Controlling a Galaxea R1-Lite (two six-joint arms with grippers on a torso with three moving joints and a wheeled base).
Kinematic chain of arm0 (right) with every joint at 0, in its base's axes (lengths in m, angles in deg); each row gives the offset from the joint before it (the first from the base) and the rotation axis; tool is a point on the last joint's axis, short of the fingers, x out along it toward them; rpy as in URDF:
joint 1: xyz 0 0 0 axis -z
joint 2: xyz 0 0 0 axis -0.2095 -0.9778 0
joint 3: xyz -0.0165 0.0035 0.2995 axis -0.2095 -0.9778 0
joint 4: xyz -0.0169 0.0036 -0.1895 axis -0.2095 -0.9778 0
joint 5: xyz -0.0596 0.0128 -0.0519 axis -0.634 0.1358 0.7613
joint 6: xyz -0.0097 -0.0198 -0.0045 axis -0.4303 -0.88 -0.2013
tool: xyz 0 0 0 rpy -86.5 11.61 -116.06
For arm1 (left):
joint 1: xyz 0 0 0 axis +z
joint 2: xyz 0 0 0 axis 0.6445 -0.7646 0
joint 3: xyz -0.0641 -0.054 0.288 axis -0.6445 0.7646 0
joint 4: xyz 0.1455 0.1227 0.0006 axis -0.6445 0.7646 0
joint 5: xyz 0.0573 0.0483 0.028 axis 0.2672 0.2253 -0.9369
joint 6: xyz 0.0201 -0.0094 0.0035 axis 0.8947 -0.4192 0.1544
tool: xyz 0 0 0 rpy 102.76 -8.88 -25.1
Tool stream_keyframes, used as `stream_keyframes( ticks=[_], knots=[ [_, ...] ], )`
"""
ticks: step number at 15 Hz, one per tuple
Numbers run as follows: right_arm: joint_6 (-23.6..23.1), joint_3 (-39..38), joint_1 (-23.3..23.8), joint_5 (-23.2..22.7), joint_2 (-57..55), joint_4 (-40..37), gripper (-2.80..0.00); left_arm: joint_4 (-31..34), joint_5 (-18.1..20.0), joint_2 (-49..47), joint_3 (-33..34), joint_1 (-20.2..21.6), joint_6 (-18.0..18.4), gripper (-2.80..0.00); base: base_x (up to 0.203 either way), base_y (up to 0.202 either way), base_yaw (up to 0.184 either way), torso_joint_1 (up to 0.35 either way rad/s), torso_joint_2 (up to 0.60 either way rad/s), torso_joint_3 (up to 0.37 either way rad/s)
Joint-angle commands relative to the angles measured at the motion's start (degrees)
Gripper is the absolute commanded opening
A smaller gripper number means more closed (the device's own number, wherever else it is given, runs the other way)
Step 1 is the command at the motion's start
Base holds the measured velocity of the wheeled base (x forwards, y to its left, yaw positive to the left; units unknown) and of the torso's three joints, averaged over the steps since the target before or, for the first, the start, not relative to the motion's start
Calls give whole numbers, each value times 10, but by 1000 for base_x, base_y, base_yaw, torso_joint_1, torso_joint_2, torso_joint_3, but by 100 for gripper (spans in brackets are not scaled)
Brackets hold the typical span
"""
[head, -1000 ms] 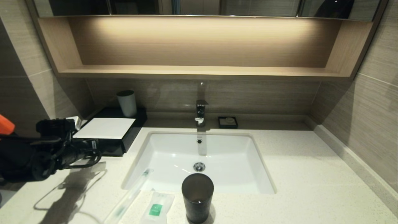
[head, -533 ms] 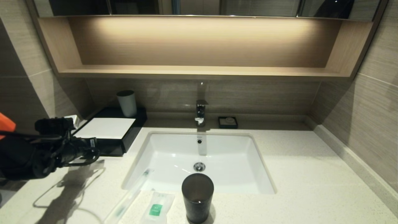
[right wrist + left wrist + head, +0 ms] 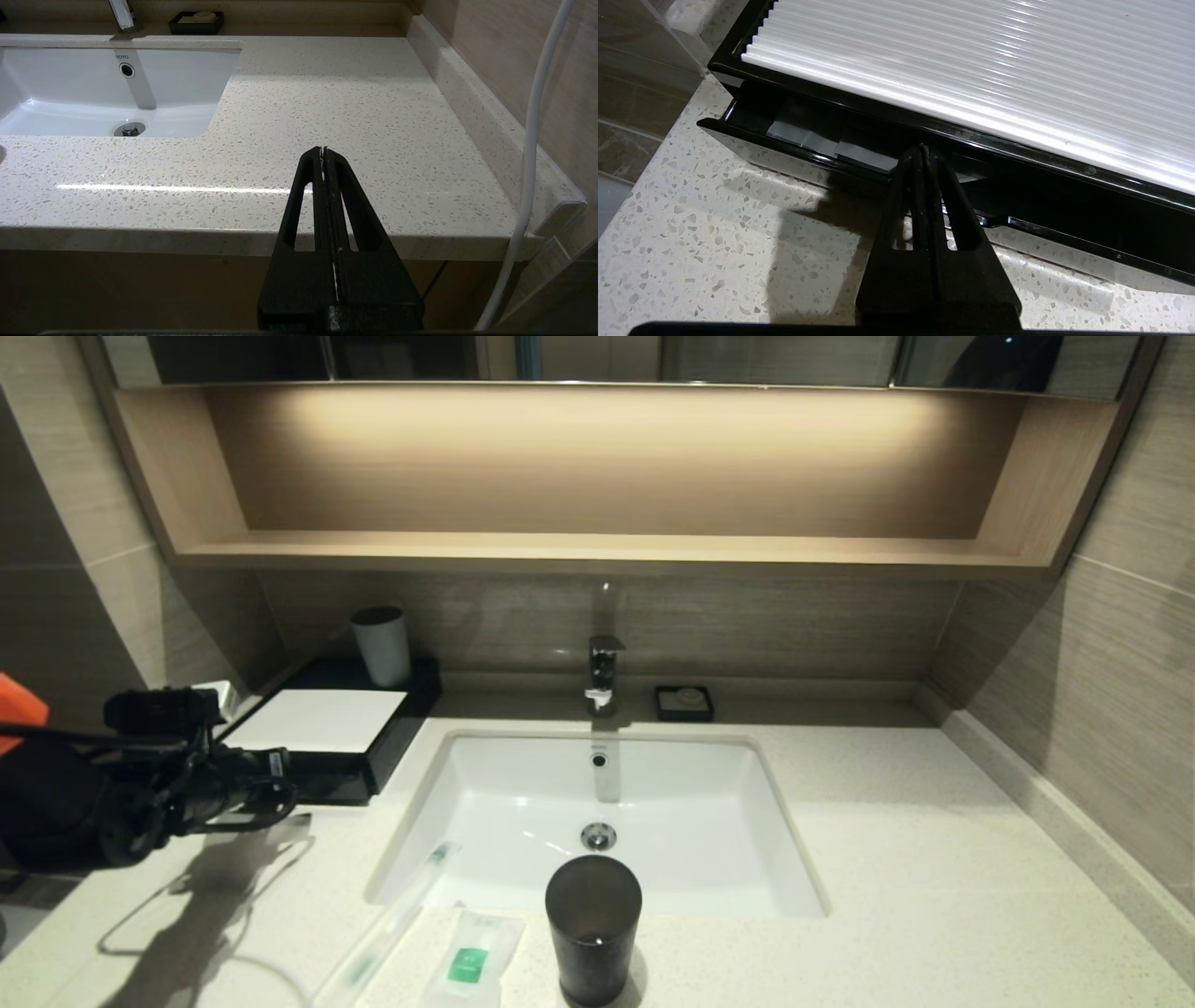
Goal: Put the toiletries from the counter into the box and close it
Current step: Open the drawer
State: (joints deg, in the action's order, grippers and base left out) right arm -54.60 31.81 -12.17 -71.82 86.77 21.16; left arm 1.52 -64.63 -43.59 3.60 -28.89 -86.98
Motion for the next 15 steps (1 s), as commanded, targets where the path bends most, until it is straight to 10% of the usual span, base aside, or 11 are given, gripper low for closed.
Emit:
stream_keyframes(
  ticks=[1, 15],
  knots=[
    [0, -1, 0, 0, 0, 0, -280, -3, 0, 0, 1, 0, -1, -280, 0, 0, 0, 0, 0, 0],
    [0, -1, 0, 0, 0, 0, -280, 0, 1, 3, 7, -5, -1, -280, 0, 0, 0, 0, 0, 0]
  ],
)
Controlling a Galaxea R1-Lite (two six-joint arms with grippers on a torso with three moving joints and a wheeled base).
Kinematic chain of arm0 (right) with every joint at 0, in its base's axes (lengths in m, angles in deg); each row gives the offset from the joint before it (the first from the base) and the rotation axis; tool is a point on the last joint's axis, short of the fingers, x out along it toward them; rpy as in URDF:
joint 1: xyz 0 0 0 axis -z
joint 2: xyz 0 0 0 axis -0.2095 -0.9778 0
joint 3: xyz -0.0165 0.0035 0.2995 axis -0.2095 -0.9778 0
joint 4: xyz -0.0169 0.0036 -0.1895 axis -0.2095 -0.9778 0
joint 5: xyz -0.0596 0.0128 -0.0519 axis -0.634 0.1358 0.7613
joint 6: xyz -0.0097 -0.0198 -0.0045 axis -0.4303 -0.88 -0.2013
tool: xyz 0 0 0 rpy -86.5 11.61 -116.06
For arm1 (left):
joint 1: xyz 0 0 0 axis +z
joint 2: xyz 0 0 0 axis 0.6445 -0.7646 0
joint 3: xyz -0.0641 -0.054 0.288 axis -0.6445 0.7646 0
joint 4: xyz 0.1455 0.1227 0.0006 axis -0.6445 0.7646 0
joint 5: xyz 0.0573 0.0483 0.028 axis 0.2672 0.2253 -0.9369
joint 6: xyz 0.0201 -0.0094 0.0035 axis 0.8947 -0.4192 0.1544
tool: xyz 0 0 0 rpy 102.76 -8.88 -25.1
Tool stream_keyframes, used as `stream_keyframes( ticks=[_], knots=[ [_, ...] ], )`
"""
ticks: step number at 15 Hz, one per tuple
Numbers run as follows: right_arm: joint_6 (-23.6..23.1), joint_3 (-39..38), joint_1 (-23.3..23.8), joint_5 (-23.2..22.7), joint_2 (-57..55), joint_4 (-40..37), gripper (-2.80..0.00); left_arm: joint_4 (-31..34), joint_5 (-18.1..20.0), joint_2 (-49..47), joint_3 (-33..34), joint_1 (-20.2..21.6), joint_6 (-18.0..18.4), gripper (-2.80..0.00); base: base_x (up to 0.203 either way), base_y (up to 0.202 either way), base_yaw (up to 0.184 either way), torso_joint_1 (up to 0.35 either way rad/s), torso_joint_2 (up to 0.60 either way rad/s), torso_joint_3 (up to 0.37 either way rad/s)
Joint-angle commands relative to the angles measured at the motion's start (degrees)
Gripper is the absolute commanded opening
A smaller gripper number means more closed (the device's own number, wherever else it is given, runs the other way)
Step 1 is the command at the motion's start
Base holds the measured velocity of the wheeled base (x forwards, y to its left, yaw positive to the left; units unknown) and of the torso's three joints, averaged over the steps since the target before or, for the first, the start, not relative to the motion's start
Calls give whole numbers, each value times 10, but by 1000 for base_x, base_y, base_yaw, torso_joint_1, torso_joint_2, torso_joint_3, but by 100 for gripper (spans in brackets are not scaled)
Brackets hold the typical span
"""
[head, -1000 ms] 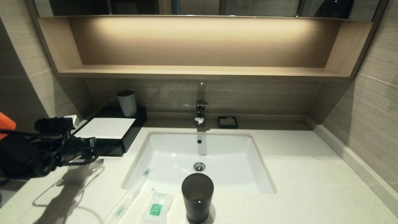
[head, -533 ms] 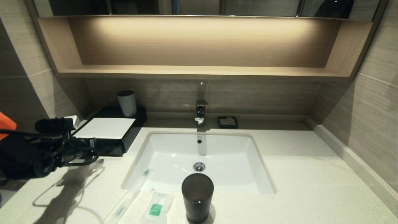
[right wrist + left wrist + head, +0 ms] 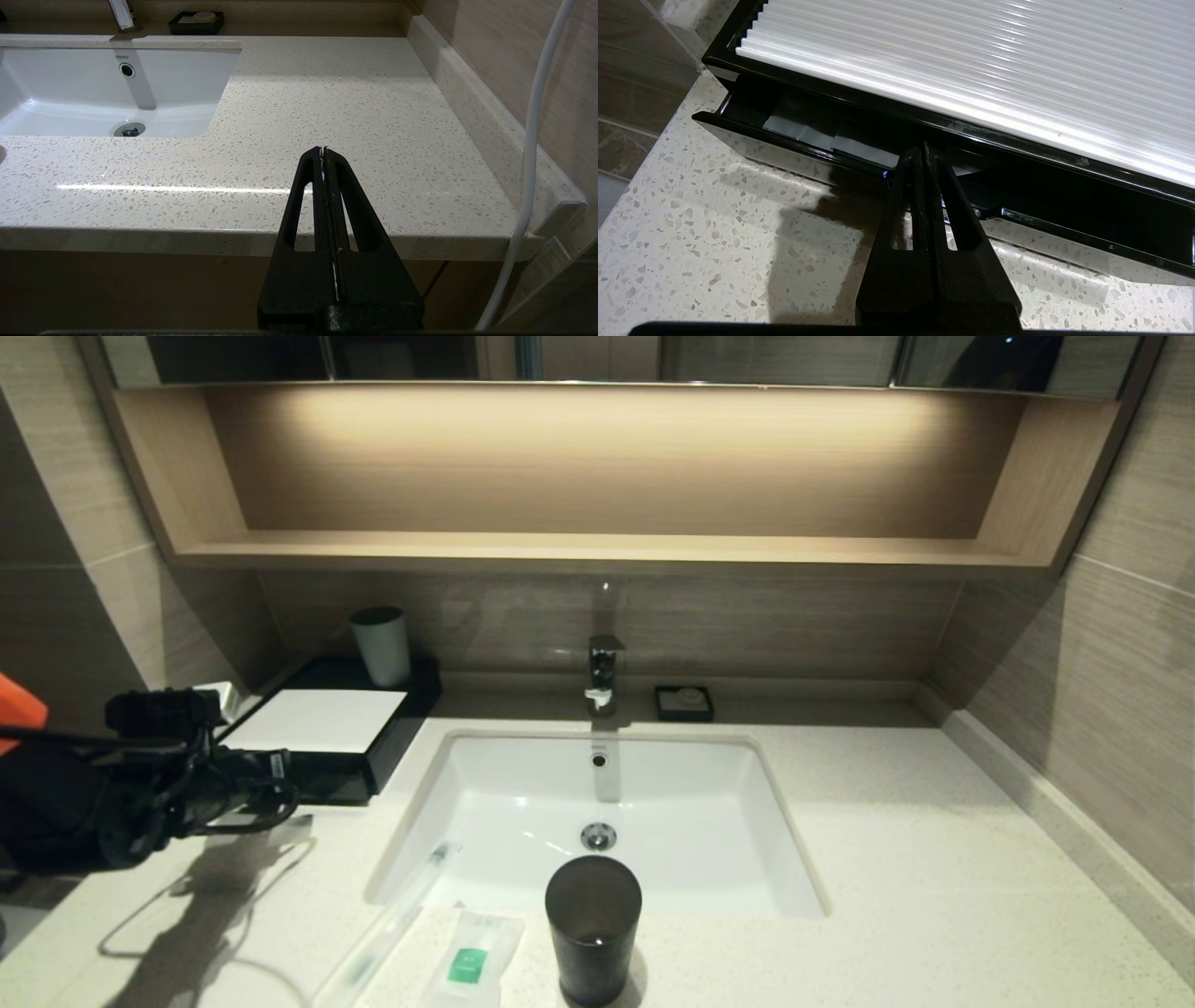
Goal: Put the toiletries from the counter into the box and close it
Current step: Open the drawer
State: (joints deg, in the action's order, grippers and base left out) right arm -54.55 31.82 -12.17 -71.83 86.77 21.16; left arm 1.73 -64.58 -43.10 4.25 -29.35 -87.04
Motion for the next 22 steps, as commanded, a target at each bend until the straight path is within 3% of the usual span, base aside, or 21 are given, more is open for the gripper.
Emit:
stream_keyframes(
  ticks=[1, 22],
  knots=[
    [0, -1, 0, 0, 0, 0, -280, -2, 0, -4, 0, -1, 0, -280, 0, 0, 0, 0, 0, 0],
    [0, -1, 0, 0, 0, 0, -280, -3, -1, -22, -15, -8, -1, -280, 0, 0, 0, 0, 0, 0]
  ],
)
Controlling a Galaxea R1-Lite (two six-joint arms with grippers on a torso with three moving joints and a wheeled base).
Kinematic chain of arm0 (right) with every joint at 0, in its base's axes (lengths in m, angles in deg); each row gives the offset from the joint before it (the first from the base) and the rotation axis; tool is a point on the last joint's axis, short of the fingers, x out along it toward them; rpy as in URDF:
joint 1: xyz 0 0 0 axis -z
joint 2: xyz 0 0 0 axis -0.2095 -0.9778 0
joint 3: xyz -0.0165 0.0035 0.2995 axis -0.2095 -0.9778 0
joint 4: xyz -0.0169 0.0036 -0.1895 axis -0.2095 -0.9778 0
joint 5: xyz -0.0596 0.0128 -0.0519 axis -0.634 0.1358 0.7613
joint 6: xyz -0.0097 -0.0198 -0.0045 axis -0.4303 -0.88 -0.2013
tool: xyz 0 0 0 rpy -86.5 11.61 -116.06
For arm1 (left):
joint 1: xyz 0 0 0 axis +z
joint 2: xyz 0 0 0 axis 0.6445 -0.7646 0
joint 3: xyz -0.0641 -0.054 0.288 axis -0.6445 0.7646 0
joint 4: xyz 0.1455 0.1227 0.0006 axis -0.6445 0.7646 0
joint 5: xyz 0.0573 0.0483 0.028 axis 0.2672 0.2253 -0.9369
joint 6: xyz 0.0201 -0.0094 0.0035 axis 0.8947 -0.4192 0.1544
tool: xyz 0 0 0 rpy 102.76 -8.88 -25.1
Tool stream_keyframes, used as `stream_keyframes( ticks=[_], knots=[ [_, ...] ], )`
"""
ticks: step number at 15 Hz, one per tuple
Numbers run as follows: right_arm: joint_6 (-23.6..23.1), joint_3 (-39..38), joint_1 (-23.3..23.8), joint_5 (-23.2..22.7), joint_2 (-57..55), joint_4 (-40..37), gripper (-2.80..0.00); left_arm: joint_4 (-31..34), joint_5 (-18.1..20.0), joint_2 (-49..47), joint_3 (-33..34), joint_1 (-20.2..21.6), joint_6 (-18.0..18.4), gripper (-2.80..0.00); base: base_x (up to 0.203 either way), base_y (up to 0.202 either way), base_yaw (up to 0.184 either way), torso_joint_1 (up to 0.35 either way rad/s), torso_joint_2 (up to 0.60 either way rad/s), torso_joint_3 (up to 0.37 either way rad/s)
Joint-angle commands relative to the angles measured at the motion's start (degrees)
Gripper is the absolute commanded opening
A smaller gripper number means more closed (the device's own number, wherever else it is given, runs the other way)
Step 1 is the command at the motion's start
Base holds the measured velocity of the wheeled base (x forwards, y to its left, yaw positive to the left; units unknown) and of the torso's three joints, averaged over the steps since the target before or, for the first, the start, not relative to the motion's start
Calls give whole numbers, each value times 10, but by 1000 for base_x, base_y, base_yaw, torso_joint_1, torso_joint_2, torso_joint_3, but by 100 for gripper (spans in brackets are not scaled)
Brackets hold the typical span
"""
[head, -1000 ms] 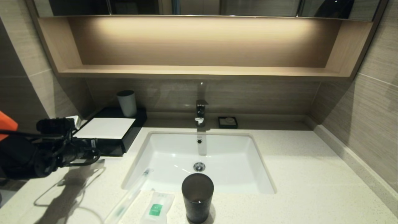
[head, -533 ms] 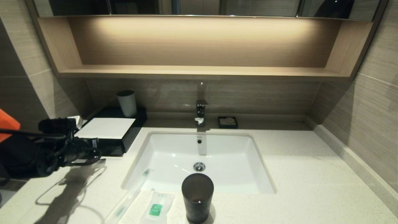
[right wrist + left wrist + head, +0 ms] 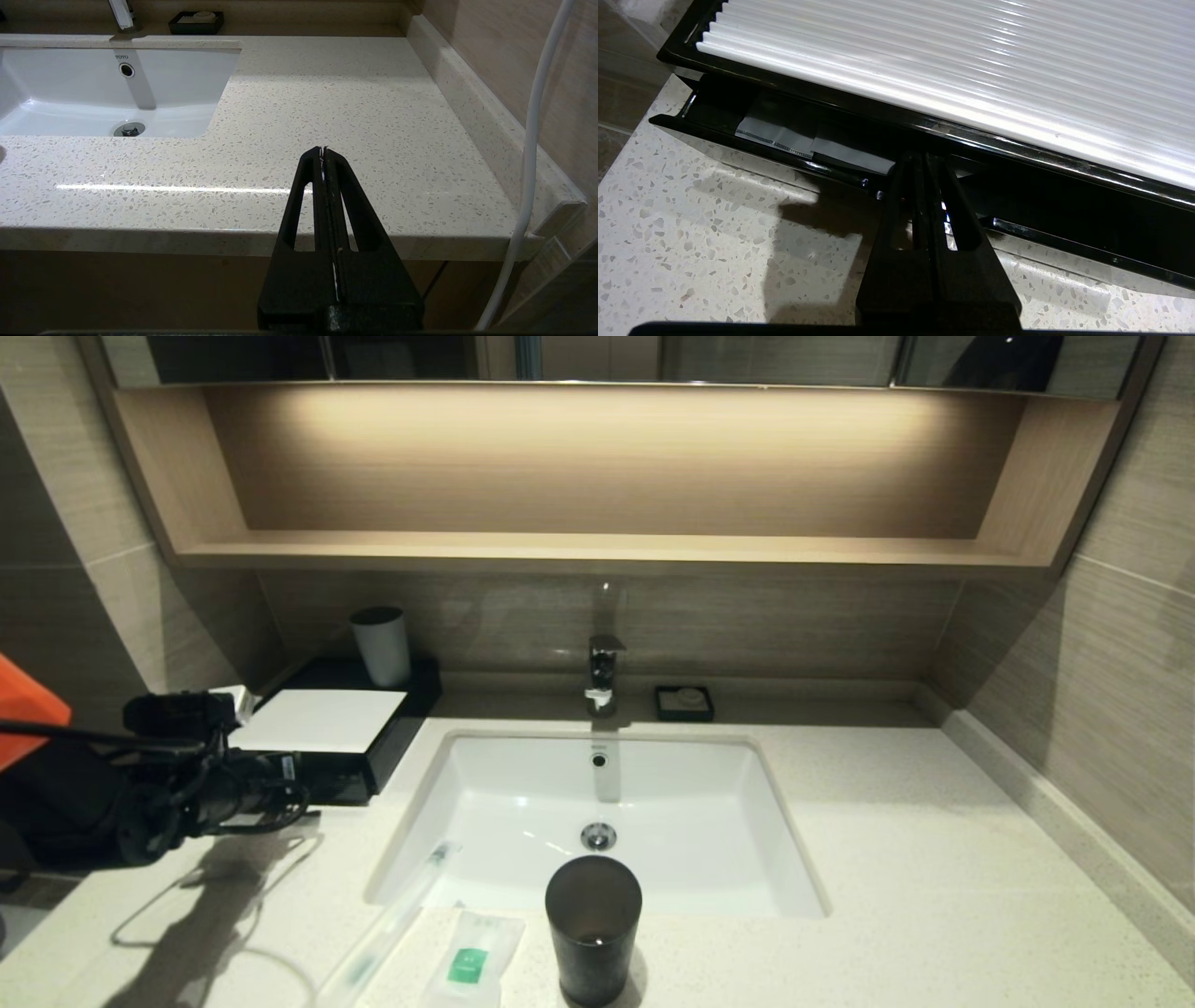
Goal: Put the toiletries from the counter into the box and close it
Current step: Open the drawer
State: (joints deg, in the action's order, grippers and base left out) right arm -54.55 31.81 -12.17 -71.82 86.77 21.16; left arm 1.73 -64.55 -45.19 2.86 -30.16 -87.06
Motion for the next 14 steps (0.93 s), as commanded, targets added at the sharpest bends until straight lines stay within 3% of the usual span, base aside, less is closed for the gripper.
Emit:
stream_keyframes(
  ticks=[1, 14],
  knots=[
    [0, -1, 0, 0, 0, 0, -280, -3, -1, -1, 0, 0, 0, -280, 0, 0, 0, 0, 0, 0],
    [0, 0, 0, 0, 0, 0, -280, 62, -1, 2, -8, 1, 19, -280, 0, 0, 0, 0, 0, 0]
  ],
)
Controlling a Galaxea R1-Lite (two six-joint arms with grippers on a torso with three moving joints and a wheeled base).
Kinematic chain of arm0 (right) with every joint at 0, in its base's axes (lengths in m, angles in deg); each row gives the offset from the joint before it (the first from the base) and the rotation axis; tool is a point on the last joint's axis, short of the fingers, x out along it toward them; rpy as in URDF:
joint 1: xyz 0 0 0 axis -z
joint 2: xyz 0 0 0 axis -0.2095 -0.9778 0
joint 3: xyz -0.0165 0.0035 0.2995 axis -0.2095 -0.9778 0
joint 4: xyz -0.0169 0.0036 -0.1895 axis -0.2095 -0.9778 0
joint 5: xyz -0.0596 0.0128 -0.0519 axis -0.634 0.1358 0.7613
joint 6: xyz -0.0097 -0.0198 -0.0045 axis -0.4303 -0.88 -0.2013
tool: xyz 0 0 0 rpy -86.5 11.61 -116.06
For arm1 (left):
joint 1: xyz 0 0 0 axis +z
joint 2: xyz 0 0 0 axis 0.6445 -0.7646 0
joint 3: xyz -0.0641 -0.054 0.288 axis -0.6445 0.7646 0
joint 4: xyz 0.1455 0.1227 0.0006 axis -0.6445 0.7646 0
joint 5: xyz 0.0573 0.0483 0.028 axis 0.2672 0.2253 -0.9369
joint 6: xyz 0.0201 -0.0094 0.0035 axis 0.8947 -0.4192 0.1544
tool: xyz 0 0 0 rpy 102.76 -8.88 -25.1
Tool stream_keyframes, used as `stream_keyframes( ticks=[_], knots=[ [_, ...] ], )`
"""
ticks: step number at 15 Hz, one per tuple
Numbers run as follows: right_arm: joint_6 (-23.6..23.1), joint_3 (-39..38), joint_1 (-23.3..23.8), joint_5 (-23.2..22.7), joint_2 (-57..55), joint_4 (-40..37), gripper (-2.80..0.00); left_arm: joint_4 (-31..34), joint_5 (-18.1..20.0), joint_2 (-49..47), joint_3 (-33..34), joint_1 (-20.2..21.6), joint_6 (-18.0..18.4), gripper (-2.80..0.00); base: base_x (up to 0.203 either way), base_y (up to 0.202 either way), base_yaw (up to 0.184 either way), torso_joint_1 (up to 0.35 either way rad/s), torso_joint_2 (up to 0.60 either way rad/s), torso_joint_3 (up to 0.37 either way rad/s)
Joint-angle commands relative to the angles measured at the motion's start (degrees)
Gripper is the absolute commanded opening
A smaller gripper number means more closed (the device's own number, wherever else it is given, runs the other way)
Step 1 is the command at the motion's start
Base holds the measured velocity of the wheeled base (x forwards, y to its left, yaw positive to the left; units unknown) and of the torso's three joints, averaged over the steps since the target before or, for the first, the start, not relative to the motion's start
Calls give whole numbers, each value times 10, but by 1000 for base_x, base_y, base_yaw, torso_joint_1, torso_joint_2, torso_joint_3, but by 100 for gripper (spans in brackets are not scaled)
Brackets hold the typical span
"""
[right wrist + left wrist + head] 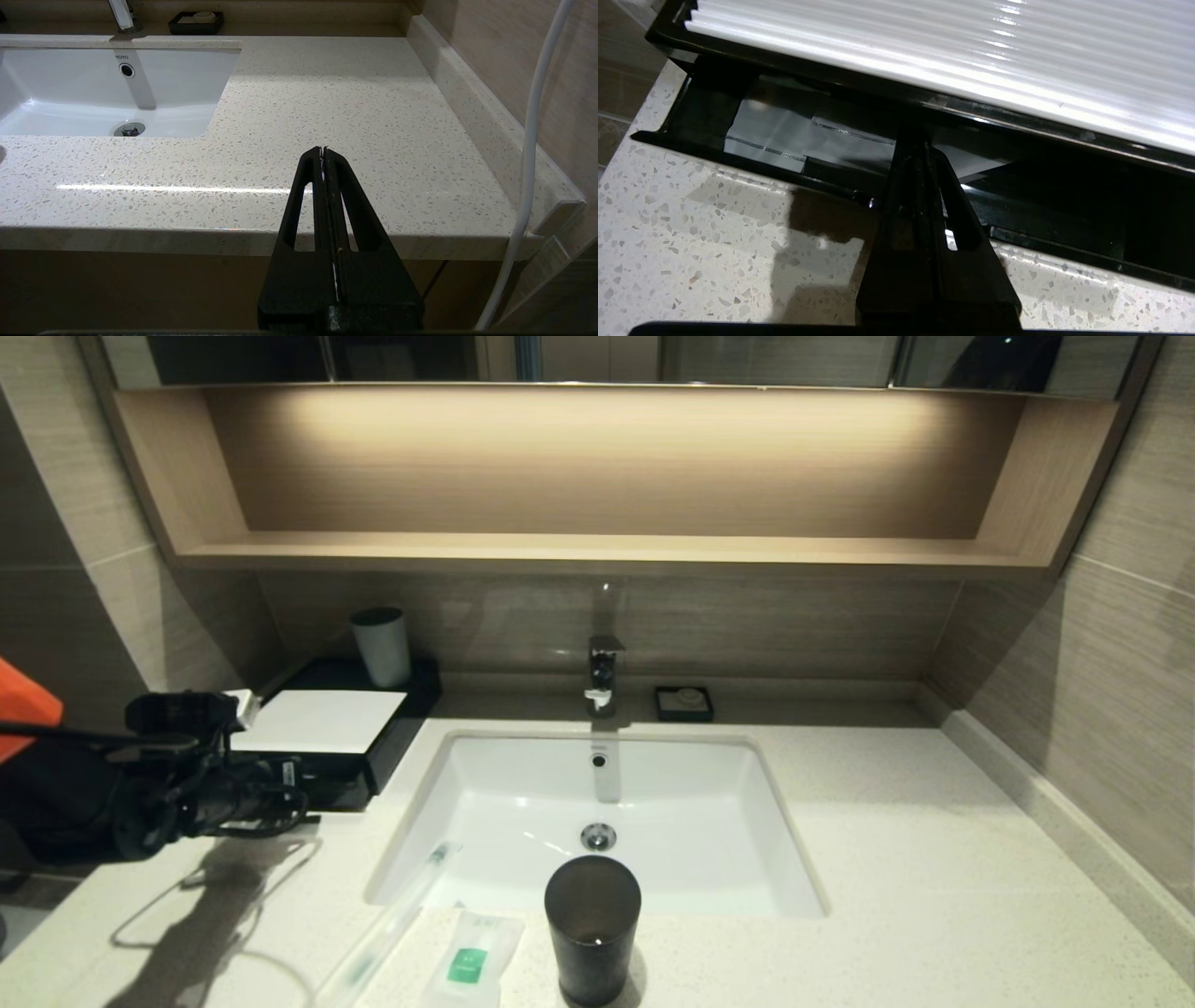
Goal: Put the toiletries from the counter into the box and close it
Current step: Open the drawer
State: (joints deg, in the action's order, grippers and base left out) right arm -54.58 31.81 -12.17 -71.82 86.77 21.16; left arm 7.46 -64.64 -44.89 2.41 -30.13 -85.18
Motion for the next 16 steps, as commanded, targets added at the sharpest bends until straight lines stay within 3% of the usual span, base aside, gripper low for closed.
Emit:
stream_keyframes(
  ticks=[1, 9, 16],
  knots=[
    [0, 0, 0, 0, 0, 0, -280, 10, 0, 2, -4, 0, 1, -280, 0, 0, 0, 0, 0, 0],
    [0, -1, 0, 0, 0, 0, -280, 27, 0, 16, -1, 0, 6, -280, 0, 0, 0, 0, 0, 0],
    [0, -1, 0, 0, 0, 0, -280, 94, 0, 47, -3, 0, 16, -280, 0, 0, 0, 0, 0, 0]
  ],
)
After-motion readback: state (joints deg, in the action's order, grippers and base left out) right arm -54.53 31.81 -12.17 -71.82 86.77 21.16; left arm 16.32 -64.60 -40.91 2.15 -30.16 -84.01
